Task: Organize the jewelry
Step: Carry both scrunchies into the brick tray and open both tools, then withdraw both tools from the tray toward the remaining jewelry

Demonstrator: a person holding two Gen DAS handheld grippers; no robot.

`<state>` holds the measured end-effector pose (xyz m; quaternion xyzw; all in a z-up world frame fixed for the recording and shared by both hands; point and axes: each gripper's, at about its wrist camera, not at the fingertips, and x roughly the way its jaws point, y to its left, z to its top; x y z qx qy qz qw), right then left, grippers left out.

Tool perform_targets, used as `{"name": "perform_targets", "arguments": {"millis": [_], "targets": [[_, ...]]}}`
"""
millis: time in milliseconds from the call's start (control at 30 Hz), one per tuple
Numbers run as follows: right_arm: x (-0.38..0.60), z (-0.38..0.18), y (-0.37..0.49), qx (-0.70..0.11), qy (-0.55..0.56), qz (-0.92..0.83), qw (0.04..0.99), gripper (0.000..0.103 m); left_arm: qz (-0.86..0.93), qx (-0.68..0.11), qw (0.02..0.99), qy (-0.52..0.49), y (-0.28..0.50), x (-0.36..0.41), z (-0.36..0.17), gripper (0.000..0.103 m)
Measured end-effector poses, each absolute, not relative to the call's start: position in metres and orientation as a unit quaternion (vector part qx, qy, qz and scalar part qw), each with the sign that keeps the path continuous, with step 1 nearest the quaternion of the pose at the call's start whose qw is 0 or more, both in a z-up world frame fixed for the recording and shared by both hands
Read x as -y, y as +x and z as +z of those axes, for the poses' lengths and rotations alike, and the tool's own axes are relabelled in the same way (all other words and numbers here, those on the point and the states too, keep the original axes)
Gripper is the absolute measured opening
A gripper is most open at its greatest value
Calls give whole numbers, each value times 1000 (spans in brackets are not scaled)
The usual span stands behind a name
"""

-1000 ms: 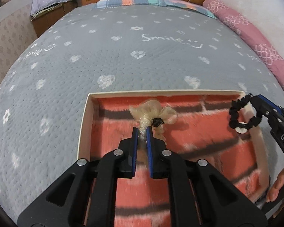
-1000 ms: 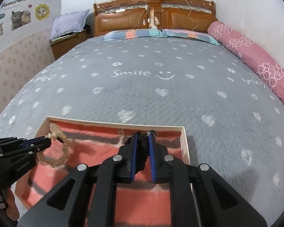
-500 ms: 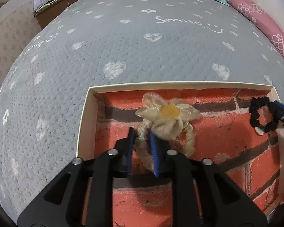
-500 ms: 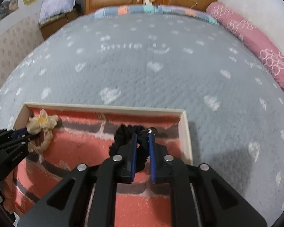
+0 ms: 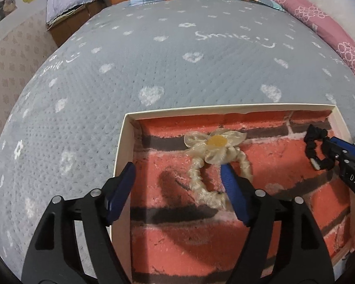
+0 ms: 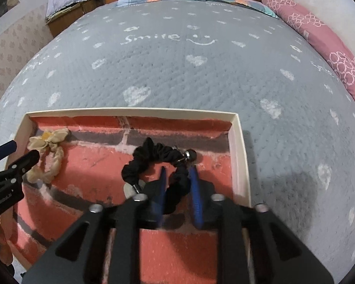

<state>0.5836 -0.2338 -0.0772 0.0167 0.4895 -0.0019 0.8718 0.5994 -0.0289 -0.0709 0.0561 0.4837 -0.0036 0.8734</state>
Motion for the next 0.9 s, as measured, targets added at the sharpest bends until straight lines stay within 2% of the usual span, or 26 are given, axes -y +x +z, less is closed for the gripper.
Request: {"name": "perform_targets", "arguments": {"millis": [67,100,133,200,300,433,567,900], "targets": [[233,-63,574,-471,14,1,882,44,-6,-476,878,52,591,28,-61,77],[232,-58,570,-466,13,3,885,51,-9,-469,882,47,585,26,-54,83],[231,-50,564,-457,10,5,890,52,-9,-464,885,44,581,25,-49,88],[230,-36,552,-443,4,5,896,55,-10,-455,890,40,569,22,-36,89],[231,-14,529,-421,0,3,907,70,-12,-441,897,37,549,16,-18,90],[236,13,487,-390,1,8,921,77,-14,-404,914,41,507,7,11,98],[243,31,437,-360,-3,14,933,86,-20,-376,926,39,464,-2,32,98],[263,37,325,-329,-23,6,944,90,-28,-342,939,19,359,-24,44,98]]}}
